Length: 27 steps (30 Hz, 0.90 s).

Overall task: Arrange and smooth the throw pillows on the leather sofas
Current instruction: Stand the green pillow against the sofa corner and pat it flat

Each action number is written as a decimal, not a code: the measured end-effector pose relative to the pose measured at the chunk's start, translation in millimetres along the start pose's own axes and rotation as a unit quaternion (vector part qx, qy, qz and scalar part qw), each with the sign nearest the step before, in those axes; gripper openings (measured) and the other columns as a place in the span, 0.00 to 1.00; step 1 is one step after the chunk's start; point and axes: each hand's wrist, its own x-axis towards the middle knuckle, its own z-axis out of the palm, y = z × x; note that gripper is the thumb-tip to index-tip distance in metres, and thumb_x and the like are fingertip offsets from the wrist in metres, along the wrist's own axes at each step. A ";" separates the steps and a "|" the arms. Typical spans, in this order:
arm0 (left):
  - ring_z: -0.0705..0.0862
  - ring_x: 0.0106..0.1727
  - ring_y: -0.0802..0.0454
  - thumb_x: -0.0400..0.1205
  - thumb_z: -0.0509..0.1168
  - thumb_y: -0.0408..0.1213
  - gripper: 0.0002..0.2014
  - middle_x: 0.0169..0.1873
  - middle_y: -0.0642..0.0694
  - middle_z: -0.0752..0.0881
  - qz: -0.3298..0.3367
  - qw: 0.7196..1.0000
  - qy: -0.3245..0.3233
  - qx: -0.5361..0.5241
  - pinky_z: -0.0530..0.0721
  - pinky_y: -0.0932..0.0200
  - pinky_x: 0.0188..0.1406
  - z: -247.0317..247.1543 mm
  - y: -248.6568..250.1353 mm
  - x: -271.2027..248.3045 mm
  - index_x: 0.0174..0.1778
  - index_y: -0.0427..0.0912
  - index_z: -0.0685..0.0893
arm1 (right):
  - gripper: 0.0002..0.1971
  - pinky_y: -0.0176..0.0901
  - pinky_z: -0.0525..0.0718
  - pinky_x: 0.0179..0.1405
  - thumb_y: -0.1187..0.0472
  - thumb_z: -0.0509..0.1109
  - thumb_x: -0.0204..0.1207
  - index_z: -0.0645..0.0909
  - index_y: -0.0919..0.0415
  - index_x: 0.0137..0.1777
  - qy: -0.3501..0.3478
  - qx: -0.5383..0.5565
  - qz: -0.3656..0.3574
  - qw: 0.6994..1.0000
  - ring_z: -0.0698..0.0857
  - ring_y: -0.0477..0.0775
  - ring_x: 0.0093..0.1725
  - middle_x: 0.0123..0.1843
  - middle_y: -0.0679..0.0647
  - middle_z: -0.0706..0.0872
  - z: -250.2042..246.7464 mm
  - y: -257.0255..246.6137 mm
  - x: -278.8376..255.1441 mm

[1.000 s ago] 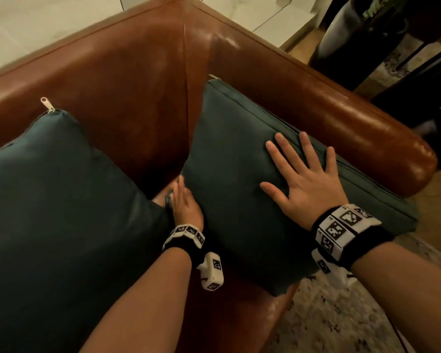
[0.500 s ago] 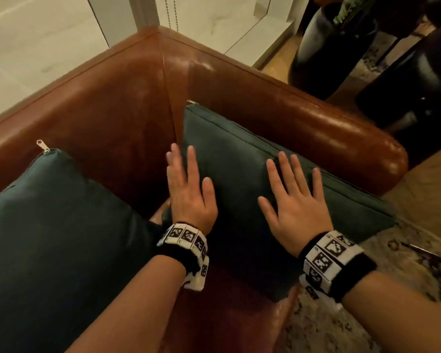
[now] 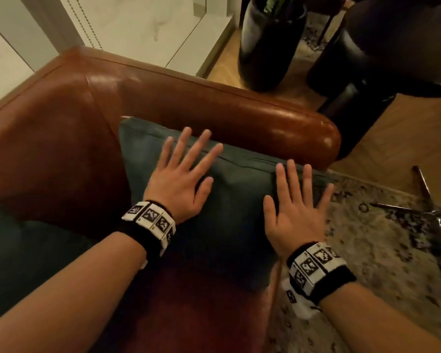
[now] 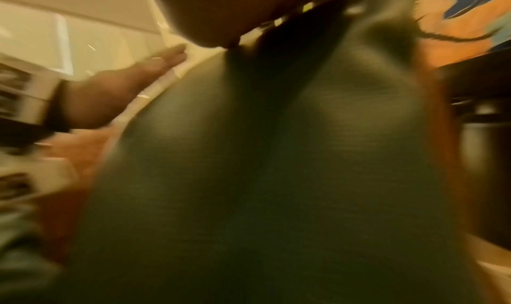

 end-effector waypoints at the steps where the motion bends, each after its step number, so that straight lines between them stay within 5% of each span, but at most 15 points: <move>1: 0.46 0.87 0.40 0.86 0.47 0.53 0.31 0.87 0.47 0.51 0.046 0.999 -0.012 0.011 0.48 0.35 0.84 3.6 9.4 5.4 0.87 0.55 0.52 | 0.33 0.69 0.41 0.83 0.41 0.45 0.85 0.47 0.50 0.88 0.010 0.018 -0.048 0.999 0.42 0.54 0.88 0.89 0.48 0.47 1.4 -21.6 -2.5; 5: 0.49 0.88 0.44 0.87 0.45 0.53 0.30 0.87 0.50 0.52 0.047 0.997 -0.062 0.022 0.50 0.38 0.85 12.8 1.4 19.6 0.87 0.58 0.51 | 0.31 0.62 0.47 0.85 0.43 0.53 0.85 0.55 0.48 0.87 -0.001 -0.002 -0.200 0.980 0.50 0.54 0.88 0.88 0.48 0.56 20.1 -46.3 -1.2; 11: 0.45 0.88 0.43 0.85 0.37 0.61 0.31 0.87 0.51 0.47 -0.032 0.995 -0.081 0.051 0.43 0.37 0.85 5.0 -19.1 23.2 0.86 0.60 0.44 | 0.33 0.46 0.37 0.85 0.39 0.39 0.86 0.41 0.50 0.87 -0.035 -0.022 -0.058 0.997 0.40 0.46 0.87 0.89 0.48 0.46 21.3 62.6 1.9; 15: 0.42 0.87 0.41 0.86 0.39 0.59 0.31 0.87 0.50 0.45 -0.032 0.996 -0.074 0.035 0.41 0.33 0.84 -4.3 -0.4 21.8 0.87 0.59 0.43 | 0.33 0.52 0.35 0.85 0.42 0.40 0.86 0.39 0.53 0.87 0.007 0.019 -0.038 0.999 0.37 0.50 0.87 0.88 0.50 0.39 6.6 28.7 -0.5; 18: 0.49 0.88 0.44 0.86 0.40 0.58 0.30 0.87 0.51 0.51 0.026 0.997 -0.076 0.014 0.46 0.33 0.83 -1.2 11.3 26.2 0.87 0.60 0.49 | 0.34 0.58 0.43 0.85 0.44 0.50 0.86 0.49 0.57 0.87 0.052 0.029 -0.174 0.983 0.46 0.55 0.88 0.88 0.54 0.47 18.1 -10.1 -3.9; 21: 0.52 0.87 0.44 0.86 0.41 0.58 0.30 0.87 0.49 0.55 0.008 0.996 -0.084 0.015 0.47 0.34 0.83 7.1 6.1 30.9 0.86 0.59 0.51 | 0.33 0.58 0.45 0.86 0.45 0.53 0.87 0.54 0.59 0.87 0.026 -0.040 -0.359 0.932 0.51 0.56 0.87 0.88 0.56 0.54 65.3 -7.1 -25.7; 27: 0.48 0.88 0.45 0.86 0.38 0.60 0.30 0.87 0.50 0.51 0.005 0.996 -0.089 0.014 0.43 0.34 0.84 14.7 4.3 37.2 0.86 0.60 0.47 | 0.39 0.56 0.30 0.84 0.53 0.56 0.82 0.40 0.54 0.87 -0.148 -0.173 -0.485 0.844 0.34 0.55 0.86 0.89 0.50 0.45 133.6 75.4 -96.6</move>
